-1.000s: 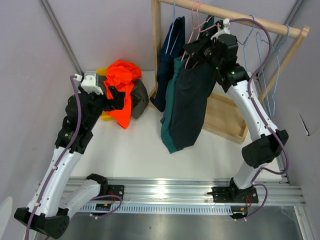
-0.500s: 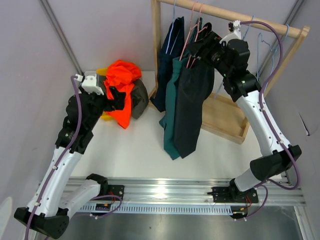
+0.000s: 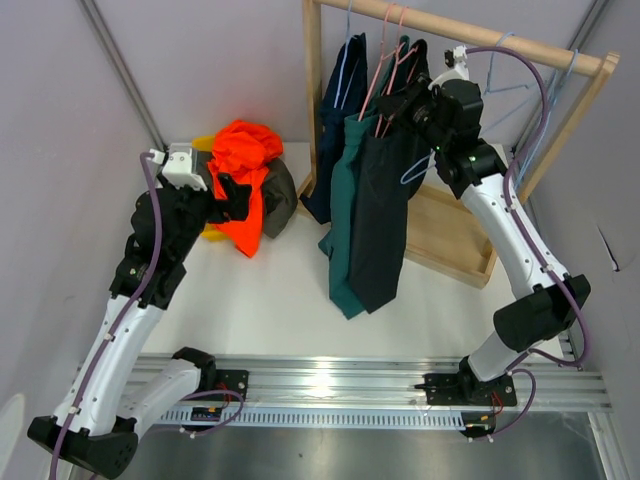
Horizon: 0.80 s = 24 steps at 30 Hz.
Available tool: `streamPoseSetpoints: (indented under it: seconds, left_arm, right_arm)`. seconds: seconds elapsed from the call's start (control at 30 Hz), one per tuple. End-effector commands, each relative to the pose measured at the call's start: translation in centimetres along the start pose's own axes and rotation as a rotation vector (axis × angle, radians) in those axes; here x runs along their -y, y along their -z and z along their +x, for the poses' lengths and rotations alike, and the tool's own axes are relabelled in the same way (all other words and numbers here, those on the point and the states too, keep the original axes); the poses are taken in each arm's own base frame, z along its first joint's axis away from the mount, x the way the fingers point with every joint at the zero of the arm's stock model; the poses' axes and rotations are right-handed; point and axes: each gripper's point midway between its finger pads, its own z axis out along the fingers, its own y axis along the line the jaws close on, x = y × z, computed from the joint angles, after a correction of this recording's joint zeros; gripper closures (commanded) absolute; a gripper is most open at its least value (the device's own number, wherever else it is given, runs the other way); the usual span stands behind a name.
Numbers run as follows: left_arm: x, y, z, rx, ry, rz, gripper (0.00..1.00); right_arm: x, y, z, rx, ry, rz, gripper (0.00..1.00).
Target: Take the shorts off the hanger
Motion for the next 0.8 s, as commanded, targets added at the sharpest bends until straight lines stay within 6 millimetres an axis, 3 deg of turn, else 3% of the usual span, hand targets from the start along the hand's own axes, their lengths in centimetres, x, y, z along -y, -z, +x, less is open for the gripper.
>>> streamPoseSetpoints:
  seconds: [0.0, 0.03, 0.23, 0.37, 0.4, 0.6, 0.77]
  left_arm:
    - [0.2, 0.3, -0.4, 0.016, -0.014, 0.006, 0.01]
    - [0.1, 0.2, 0.0, 0.009, -0.015, 0.004, 0.01]
    - [1.1, 0.4, -0.1, 0.002, -0.019, 0.051, 0.01]
    - [2.8, 1.0, -1.7, 0.020, -0.046, 0.107, 0.01]
    - [4.3, 1.4, -1.8, 0.019, -0.058, 0.170, 0.01]
    - [8.4, 3.4, -3.5, 0.046, -0.079, 0.304, 0.01]
    - [9.7, 3.7, -4.1, 0.054, -0.078, 0.327, 0.01]
  right_arm:
    - [-1.4, 0.0, -1.6, 0.046, 0.013, -0.037, 0.90]
    - [-1.3, -0.1, -1.4, 0.041, 0.014, -0.033, 0.99]
    - [-1.9, 0.5, -2.1, 0.054, 0.032, -0.046, 1.00]
    - [-4.0, 2.4, -4.7, 0.117, 0.058, -0.072, 1.00]
    - [-4.3, 2.9, -5.2, 0.127, 0.065, -0.070, 1.00]
    - [-7.7, 7.0, -9.7, 0.229, 0.113, -0.102, 1.00]
    - [-9.4, 9.0, -11.4, 0.259, 0.131, -0.123, 1.00]
